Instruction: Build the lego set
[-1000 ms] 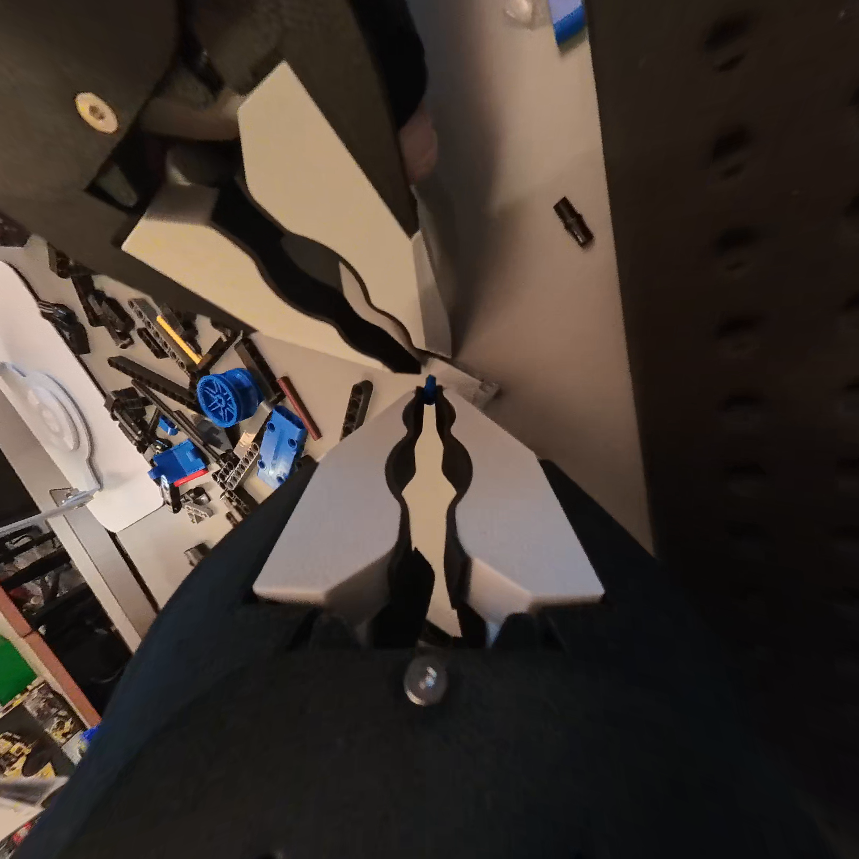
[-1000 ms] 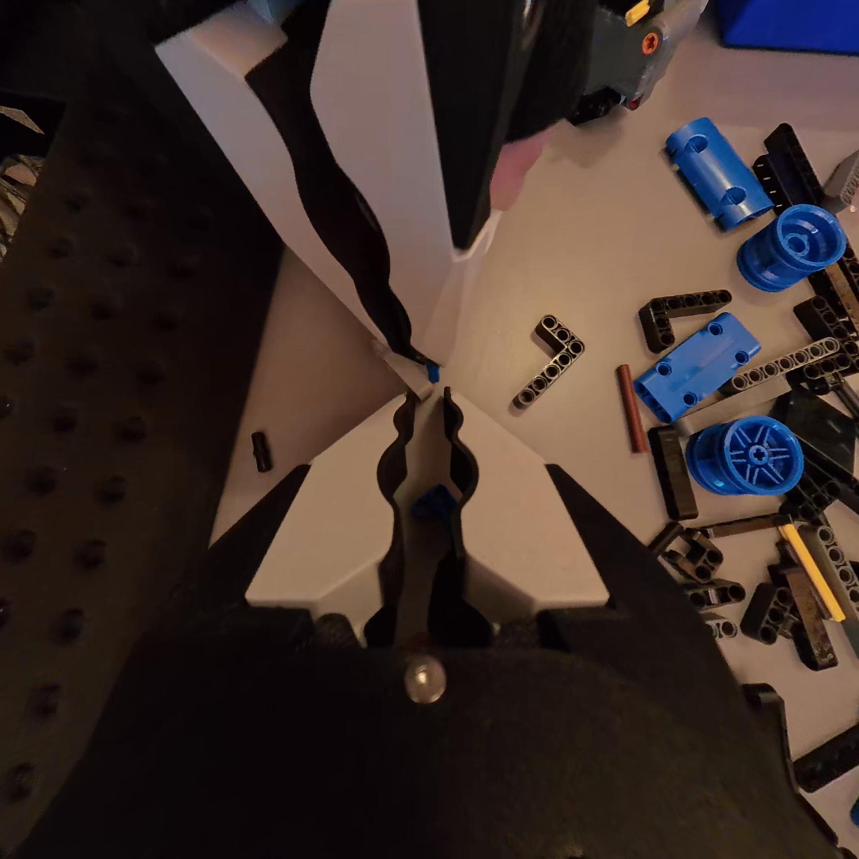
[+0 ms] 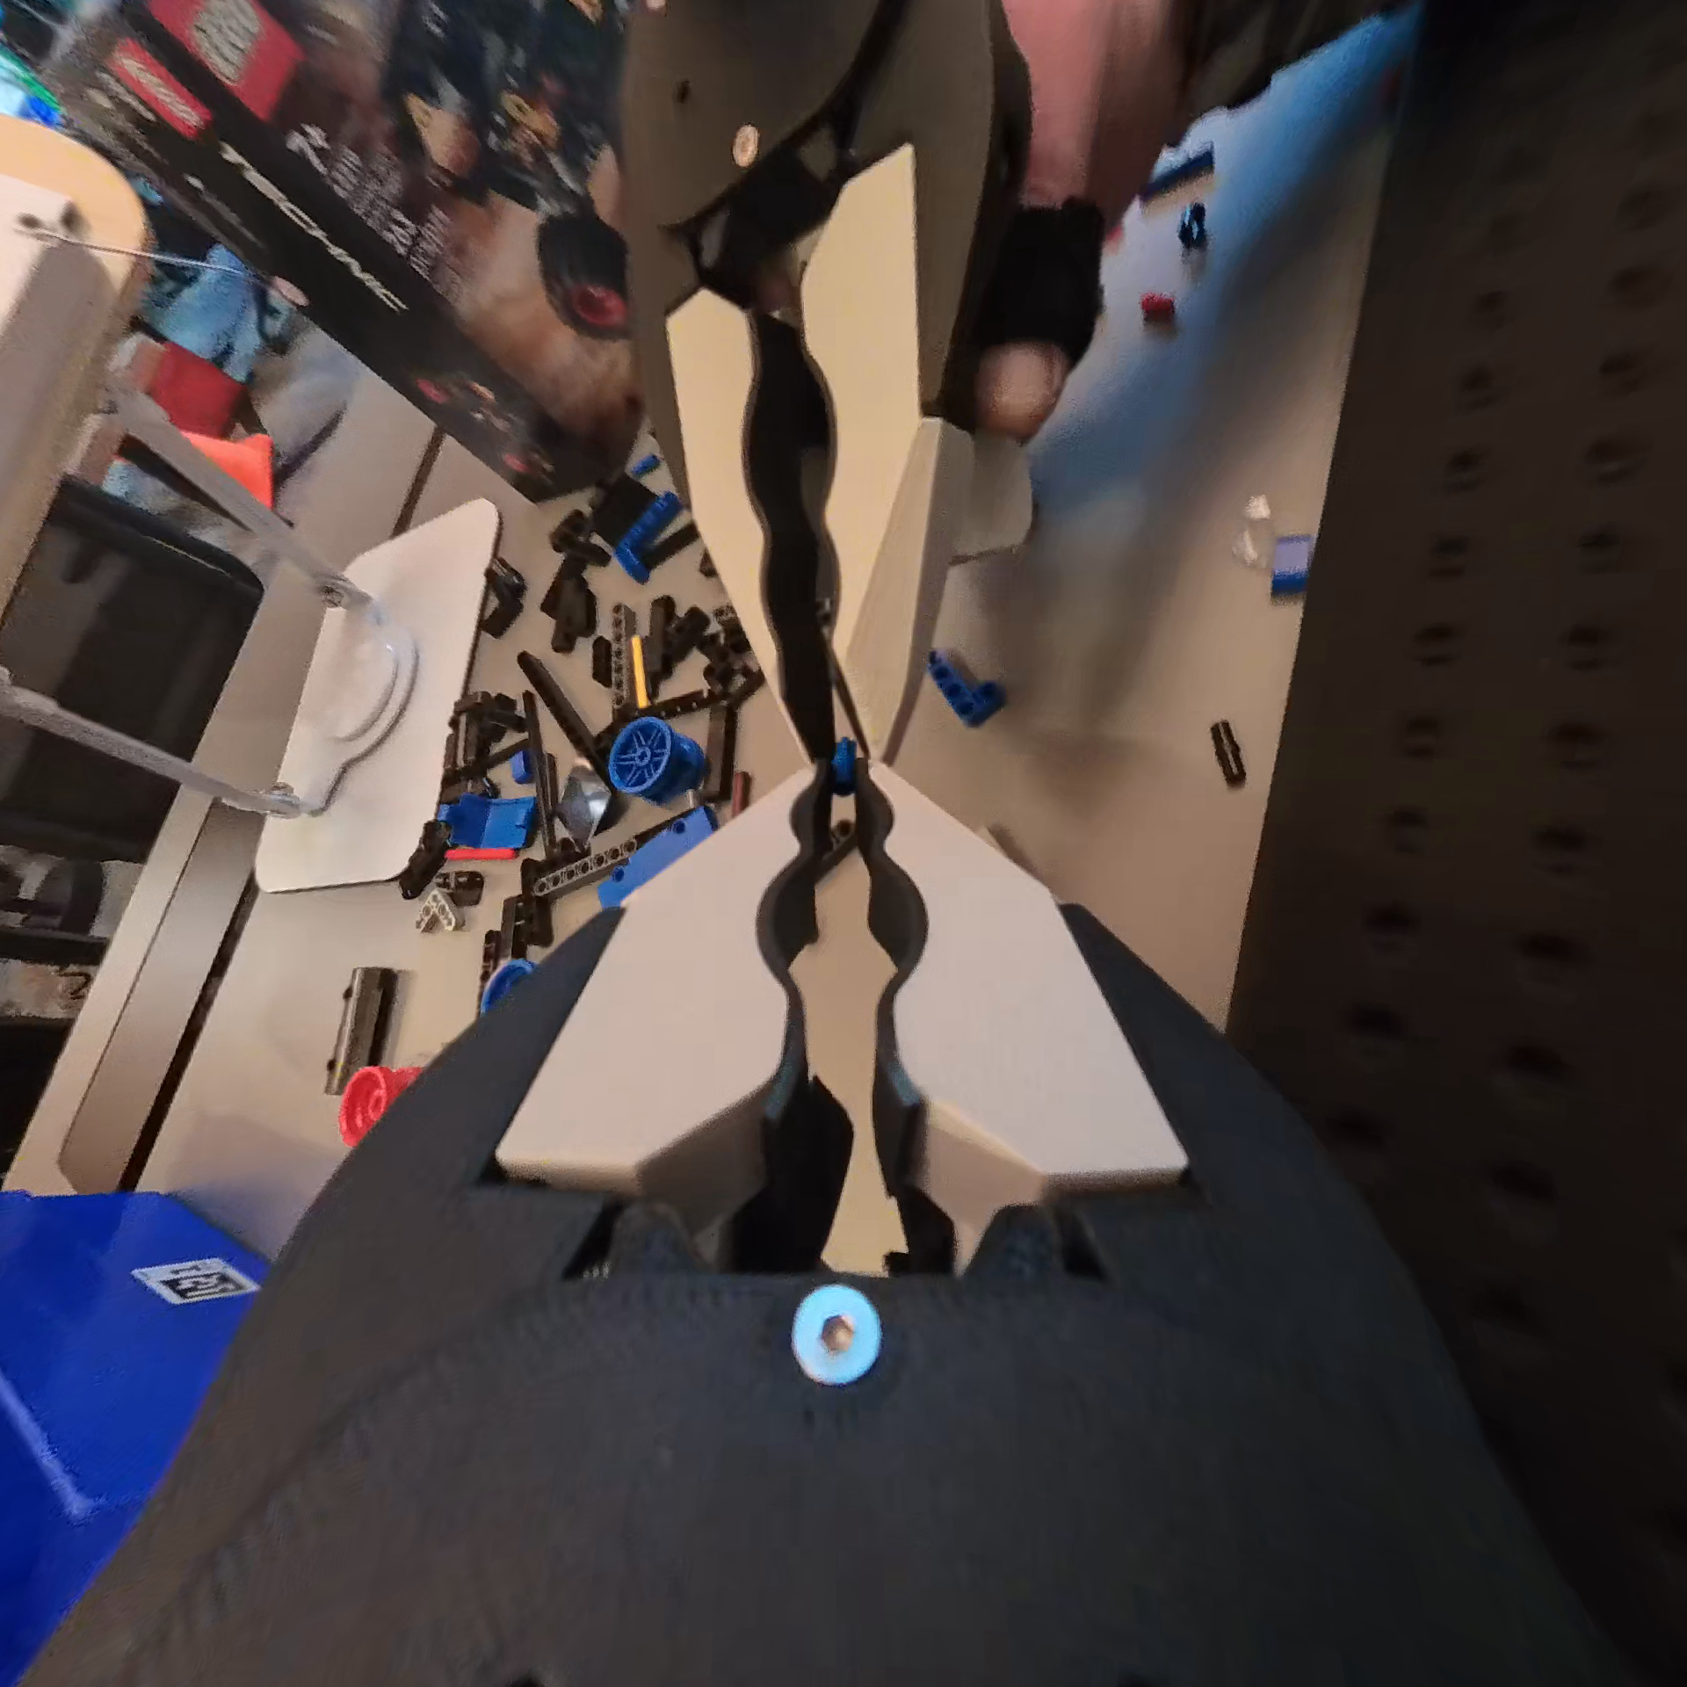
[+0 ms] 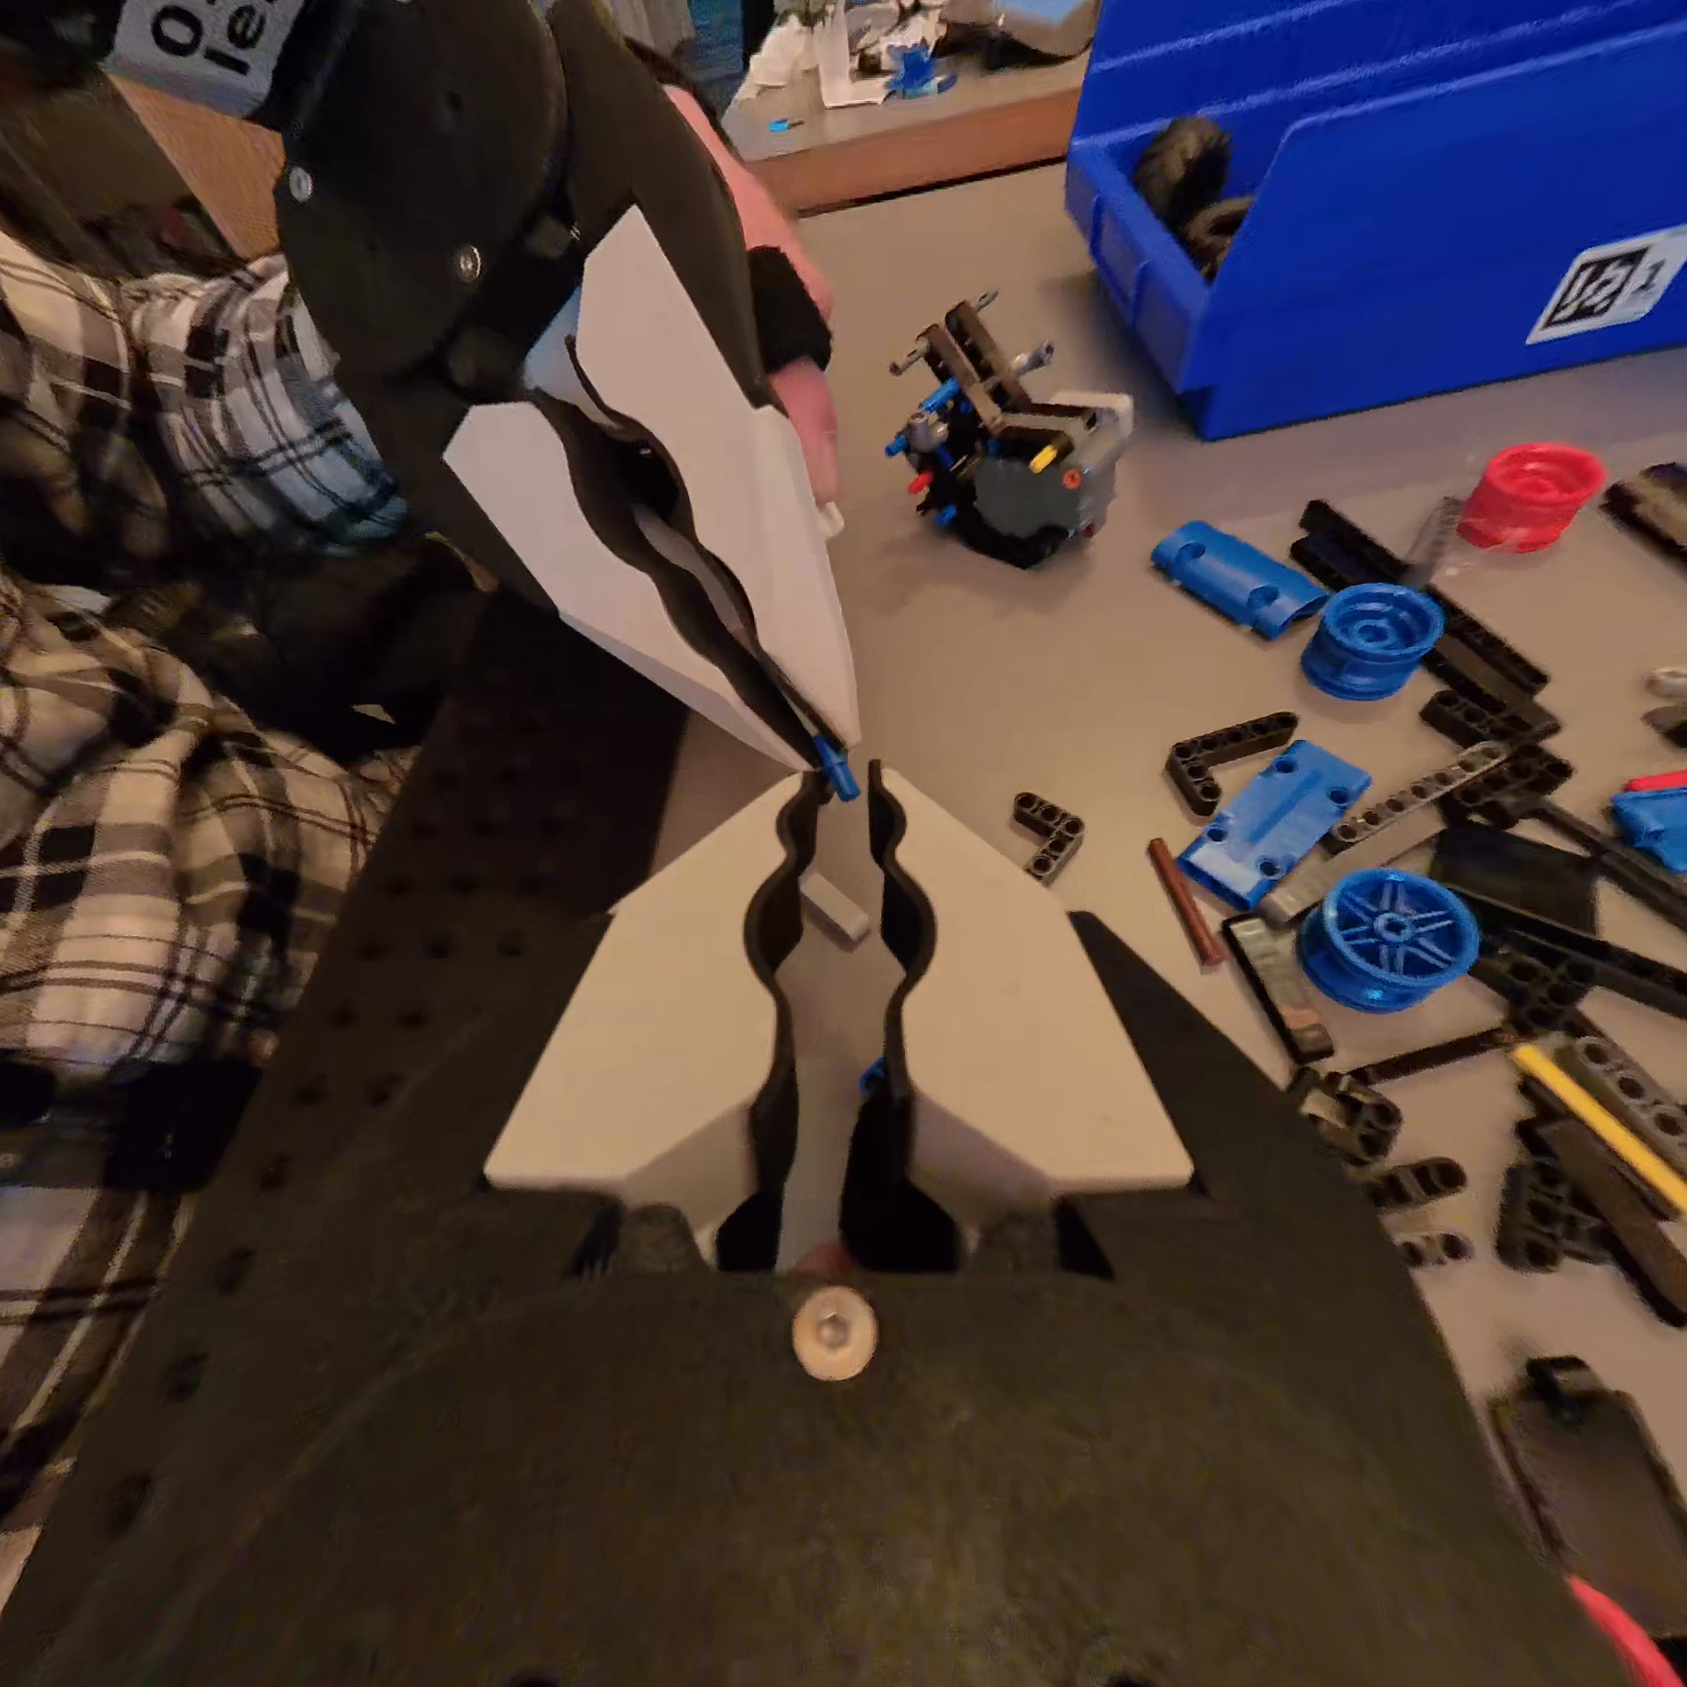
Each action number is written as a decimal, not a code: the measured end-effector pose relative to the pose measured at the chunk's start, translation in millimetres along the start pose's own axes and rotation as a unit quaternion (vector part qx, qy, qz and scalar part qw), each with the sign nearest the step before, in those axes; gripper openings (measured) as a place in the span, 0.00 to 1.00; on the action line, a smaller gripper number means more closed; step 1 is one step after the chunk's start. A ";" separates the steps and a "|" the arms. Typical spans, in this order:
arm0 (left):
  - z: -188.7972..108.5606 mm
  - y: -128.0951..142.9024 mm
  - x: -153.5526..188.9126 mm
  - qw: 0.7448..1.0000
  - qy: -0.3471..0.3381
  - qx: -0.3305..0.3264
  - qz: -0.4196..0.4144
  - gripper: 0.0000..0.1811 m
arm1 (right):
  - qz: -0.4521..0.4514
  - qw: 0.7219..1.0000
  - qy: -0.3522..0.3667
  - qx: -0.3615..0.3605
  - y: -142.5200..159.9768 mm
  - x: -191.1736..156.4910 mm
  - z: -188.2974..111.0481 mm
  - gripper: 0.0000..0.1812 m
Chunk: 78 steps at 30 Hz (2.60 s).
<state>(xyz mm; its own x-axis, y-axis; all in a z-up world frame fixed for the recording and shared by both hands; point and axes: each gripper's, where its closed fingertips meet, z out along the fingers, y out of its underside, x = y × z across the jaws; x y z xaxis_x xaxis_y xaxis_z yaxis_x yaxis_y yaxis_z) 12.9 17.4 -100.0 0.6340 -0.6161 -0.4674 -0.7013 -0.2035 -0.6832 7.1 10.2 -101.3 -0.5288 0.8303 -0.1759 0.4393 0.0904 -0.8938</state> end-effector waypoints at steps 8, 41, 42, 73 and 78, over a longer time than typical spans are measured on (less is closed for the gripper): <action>-2.1 -8.0 -6.2 0.998 0.001 0.038 -0.044 0.02 | -0.097 0.994 0.055 -0.007 -7.2 1.5 -3.9 0.02; 5.3 -25.9 -43.6 0.960 -0.245 0.016 0.135 0.04 | 0.157 0.973 -0.026 0.165 -42.9 11.6 -22.2 0.02; 6.0 -25.3 -43.7 0.961 -0.244 0.015 0.133 0.04 | 0.157 0.974 -0.025 0.164 -42.2 12.2 -21.8 0.02; 1.5 -26.7 -48.9 0.953 -0.276 0.032 0.125 0.04 | 0.207 0.958 -0.047 0.194 -43.7 18.8 -26.2 0.02; 0.4 -26.5 -48.1 0.954 -0.271 0.034 0.128 0.03 | 0.197 0.962 -0.044 0.186 -42.1 18.5 -26.4 0.04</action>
<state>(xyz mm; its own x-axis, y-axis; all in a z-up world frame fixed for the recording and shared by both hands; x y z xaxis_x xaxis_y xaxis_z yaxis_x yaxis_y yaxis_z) 1.2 52.8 -59.6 0.5328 -0.1523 -0.8324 -0.8448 -0.0388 -0.5337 -2.0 36.4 -56.1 -0.4411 0.7082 -0.5512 0.3367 -0.4388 -0.8331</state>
